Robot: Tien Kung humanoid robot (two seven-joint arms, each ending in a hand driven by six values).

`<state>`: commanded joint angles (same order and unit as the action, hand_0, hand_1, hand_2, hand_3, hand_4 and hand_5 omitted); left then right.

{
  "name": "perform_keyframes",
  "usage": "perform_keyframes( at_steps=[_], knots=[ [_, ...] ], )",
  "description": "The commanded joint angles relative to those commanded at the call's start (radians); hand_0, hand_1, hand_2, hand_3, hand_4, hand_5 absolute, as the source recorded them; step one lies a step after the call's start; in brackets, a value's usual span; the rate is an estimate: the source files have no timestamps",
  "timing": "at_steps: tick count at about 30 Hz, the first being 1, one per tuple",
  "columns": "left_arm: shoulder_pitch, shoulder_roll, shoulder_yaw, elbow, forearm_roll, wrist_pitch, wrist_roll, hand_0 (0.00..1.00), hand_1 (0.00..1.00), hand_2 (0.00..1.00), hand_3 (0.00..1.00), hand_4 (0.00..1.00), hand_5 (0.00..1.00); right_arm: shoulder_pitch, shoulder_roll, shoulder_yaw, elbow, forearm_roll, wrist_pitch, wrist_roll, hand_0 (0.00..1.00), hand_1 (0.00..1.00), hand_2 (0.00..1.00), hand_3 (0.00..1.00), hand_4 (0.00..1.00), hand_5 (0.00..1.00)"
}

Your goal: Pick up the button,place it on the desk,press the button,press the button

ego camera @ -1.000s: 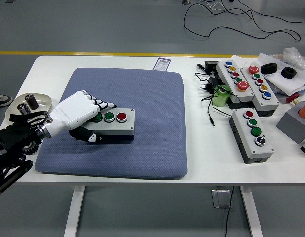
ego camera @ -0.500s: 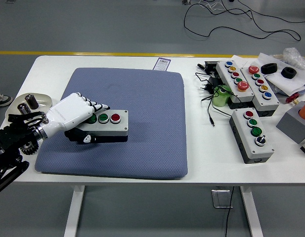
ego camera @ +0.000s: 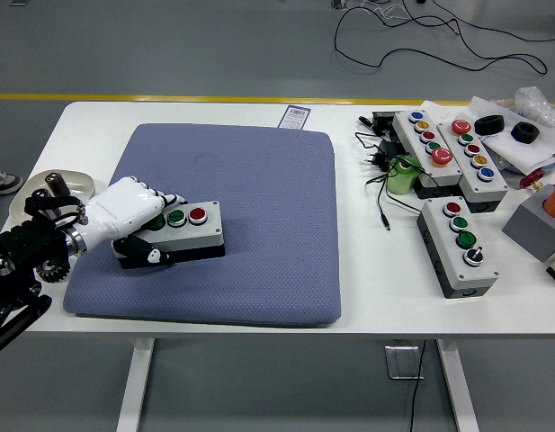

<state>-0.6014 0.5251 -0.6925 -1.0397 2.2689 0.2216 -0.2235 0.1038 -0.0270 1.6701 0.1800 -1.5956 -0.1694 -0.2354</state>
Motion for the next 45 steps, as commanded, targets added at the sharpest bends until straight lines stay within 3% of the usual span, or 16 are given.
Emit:
perform_keyframes(
  at_steps=[4, 5, 10, 11, 18, 22, 23, 27, 28, 29, 34, 35, 39, 45],
  knots=[
    [0.008, 0.003, -0.015, -0.01, 0.0, -0.01, 0.002, 0.733, 0.739, 0.825, 0.797, 0.846, 0.687, -0.002, 0.0, 0.001, 0.0, -0.002, 0.0, 0.0, 0.654, 0.664, 0.676, 0.585, 0.422, 0.26],
    [0.013, 0.005, -0.024, -0.019, 0.0, -0.013, 0.002, 0.875, 0.88, 0.956, 0.894, 0.874, 0.691, -0.002, 0.0, 0.002, 0.0, -0.003, 0.0, -0.001, 0.654, 0.664, 0.676, 0.585, 0.422, 0.26],
    [0.05, 0.011, -0.092, -0.084, 0.0, -0.018, 0.005, 0.875, 0.88, 0.956, 0.894, 0.874, 0.691, -0.005, 0.0, 0.004, 0.0, -0.005, 0.0, -0.001, 0.654, 0.664, 0.676, 0.585, 0.422, 0.26],
    [0.059, 0.011, -0.111, -0.1, 0.0, -0.022, 0.006, 0.954, 0.941, 0.998, 0.93, 0.902, 0.698, -0.006, 0.0, 0.004, 0.0, -0.005, 0.0, -0.001, 0.654, 0.664, 0.676, 0.585, 0.422, 0.261],
    [0.107, 0.006, -0.232, -0.189, -0.009, -0.052, 0.023, 0.969, 0.951, 0.998, 0.934, 0.918, 0.711, -0.01, 0.0, 0.005, 0.0, -0.011, 0.001, -0.002, 0.654, 0.663, 0.676, 0.585, 0.422, 0.261],
    [0.147, 0.002, -0.289, -0.25, -0.063, -0.003, 0.035, 0.969, 0.951, 0.998, 0.934, 0.918, 0.711, -0.011, 0.001, 0.004, 0.0, -0.009, 0.001, -0.001, 0.654, 0.663, 0.676, 0.585, 0.422, 0.261],
    [0.165, -0.001, -0.308, -0.28, -0.079, 0.033, 0.053, 0.487, 0.64, 0.702, 0.8, 0.871, 0.803, -0.012, 0.001, 0.003, 0.0, -0.005, 0.0, -0.001, 0.654, 0.664, 0.677, 0.585, 0.422, 0.262],
    [0.195, -0.007, -0.336, -0.365, -0.107, 0.127, 0.112, 0.487, 0.64, 0.702, 0.8, 0.871, 0.803, -0.01, 0.002, 0.003, 0.0, -0.003, 0.0, 0.0, 0.654, 0.664, 0.677, 0.585, 0.422, 0.262],
    [0.199, -0.01, -0.341, -0.383, -0.113, 0.124, 0.132, 0.487, 0.64, 0.702, 0.8, 0.871, 0.803, -0.009, 0.003, 0.003, 0.0, -0.002, 0.0, 0.0, 0.654, 0.664, 0.677, 0.585, 0.422, 0.262],
    [0.202, -0.012, -0.343, -0.4, -0.123, 0.109, 0.156, 0.046, 0.022, 0.105, 0.631, 0.737, 0.998, -0.009, 0.003, 0.003, 0.0, -0.002, 0.0, 0.001, 0.654, 0.664, 0.677, 0.585, 0.422, 0.262],
    [0.219, -0.012, -0.329, -0.458, -0.148, 0.017, 0.253, 0.046, 0.022, 0.105, 0.631, 0.737, 0.998, -0.007, 0.002, 0.001, 0.0, -0.001, 0.0, 0.002, 0.654, 0.664, 0.677, 0.585, 0.422, 0.262],
    [0.223, -0.013, -0.325, -0.465, -0.15, -0.004, 0.276, 0.002, 0.002, 0.002, 0.569, 0.628, 0.998, -0.007, 0.002, 0.001, 0.0, -0.001, 0.001, 0.002, 0.654, 0.664, 0.677, 0.585, 0.422, 0.262],
    [0.232, -0.017, -0.314, -0.477, -0.142, -0.092, 0.373, 0.002, 0.002, 0.002, 0.569, 0.628, 0.998, -0.006, 0.002, -0.001, 0.0, 0.0, 0.0, 0.002, 0.654, 0.664, 0.677, 0.585, 0.422, 0.262],
    [0.244, -0.018, -0.305, -0.481, -0.156, -0.17, 0.395, 0.002, 0.002, 0.002, 0.606, 0.595, 0.998, -0.005, 0.001, -0.001, 0.0, 0.0, 0.001, 0.002, 0.654, 0.664, 0.677, 0.585, 0.422, 0.262]
  ],
)
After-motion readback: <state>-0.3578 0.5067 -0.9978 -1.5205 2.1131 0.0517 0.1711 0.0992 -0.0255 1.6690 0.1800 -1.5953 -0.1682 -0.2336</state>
